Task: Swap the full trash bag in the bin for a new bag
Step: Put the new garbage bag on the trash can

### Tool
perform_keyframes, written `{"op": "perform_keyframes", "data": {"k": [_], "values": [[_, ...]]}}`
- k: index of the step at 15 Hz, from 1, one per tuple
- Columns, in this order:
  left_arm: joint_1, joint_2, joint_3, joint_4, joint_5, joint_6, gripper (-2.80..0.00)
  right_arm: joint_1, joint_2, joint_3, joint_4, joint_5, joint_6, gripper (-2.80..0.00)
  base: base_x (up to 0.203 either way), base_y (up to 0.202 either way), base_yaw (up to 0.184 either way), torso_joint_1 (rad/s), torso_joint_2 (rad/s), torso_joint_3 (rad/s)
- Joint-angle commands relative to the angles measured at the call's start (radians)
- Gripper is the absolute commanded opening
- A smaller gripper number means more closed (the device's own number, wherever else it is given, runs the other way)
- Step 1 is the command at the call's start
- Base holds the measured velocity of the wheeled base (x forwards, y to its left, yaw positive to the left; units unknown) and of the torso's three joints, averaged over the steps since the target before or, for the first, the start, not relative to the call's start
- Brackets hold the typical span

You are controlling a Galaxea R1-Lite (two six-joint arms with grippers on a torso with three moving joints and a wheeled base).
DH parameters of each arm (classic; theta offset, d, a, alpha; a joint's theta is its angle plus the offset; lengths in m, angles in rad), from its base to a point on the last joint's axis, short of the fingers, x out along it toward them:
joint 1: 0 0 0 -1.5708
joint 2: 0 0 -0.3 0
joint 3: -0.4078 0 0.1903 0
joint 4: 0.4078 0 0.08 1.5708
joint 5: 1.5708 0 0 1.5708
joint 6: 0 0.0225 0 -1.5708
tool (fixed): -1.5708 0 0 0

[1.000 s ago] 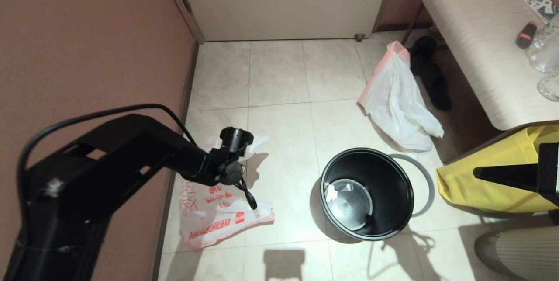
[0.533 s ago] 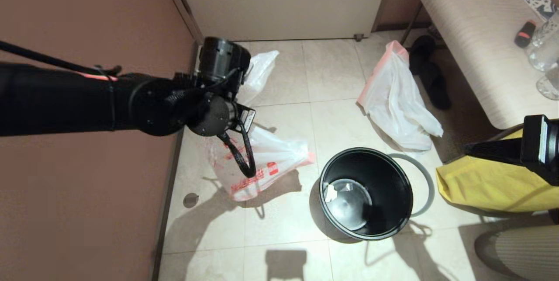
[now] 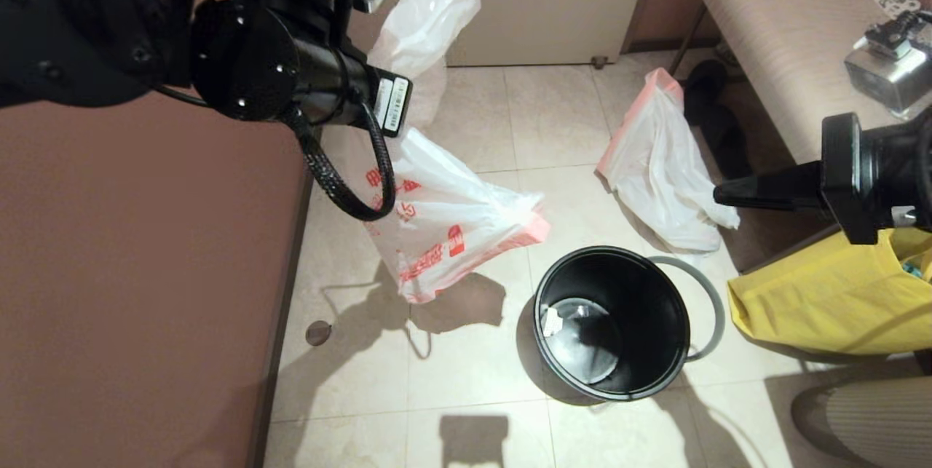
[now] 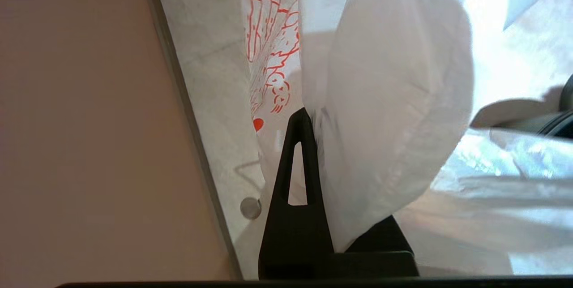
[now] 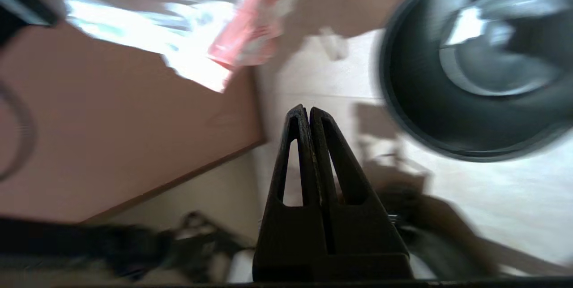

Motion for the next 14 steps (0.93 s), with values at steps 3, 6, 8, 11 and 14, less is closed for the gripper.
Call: {"op": "perform_keyframes", "data": {"k": [3, 6, 8, 11, 14], "values": [[-0.002, -0.027, -0.016, 0.000, 0.004, 0.001, -2.80, 0.010, 0.051, 0.001, -0.165, 0.185, 0.201, -2.80, 0.000, 0.000, 0.000, 0.000, 0.00, 0.000], [0.000, 0.012, -0.088, -0.006, 0.007, 0.003, -2.80, 0.046, 0.089, -0.010, -0.178, 0.212, 0.213, -2.80, 0.000, 0.000, 0.000, 0.000, 0.00, 0.000], [0.001, 0.049, -0.167, -0.040, 0.009, 0.004, -2.80, 0.077, 0.132, -0.013, -0.182, 0.207, 0.212, 0.00, 0.000, 0.000, 0.000, 0.000, 0.00, 0.000], [0.014, 0.077, -0.153, -0.132, 0.006, 0.001, -2.80, 0.131, 0.192, -0.011, -0.297, 0.207, 0.286, 0.00, 0.000, 0.000, 0.000, 0.000, 0.00, 0.000], [0.037, 0.073, -0.153, -0.186, 0.004, 0.002, -2.80, 0.204, 0.270, -0.020, -0.421, 0.204, 0.341, 0.00, 0.000, 0.000, 0.000, 0.000, 0.00, 0.000]]}}
